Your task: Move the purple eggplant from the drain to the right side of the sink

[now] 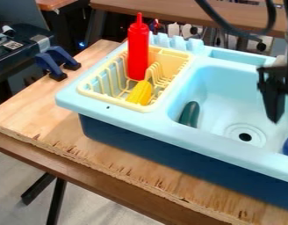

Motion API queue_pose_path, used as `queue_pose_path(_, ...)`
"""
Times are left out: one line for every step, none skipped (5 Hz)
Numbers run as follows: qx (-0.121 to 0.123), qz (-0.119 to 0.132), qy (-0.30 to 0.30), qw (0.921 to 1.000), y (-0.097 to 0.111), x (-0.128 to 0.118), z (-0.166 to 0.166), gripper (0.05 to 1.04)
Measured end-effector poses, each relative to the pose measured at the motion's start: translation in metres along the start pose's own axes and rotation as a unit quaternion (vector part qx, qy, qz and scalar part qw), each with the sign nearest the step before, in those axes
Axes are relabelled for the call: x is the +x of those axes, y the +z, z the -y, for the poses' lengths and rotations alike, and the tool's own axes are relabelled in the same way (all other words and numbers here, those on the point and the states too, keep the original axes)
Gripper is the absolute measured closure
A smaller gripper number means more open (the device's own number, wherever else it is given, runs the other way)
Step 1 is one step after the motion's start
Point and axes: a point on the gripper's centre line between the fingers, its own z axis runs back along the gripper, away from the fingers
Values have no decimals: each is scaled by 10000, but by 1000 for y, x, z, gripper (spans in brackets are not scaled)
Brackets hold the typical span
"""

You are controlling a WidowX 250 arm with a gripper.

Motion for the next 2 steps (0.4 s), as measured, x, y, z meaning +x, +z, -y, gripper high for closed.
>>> queue_pose_path(65,202,96,9997,19,-7,-6,82)
queue_pose_path(629,-21,135,9979,35,-13,-15,82)
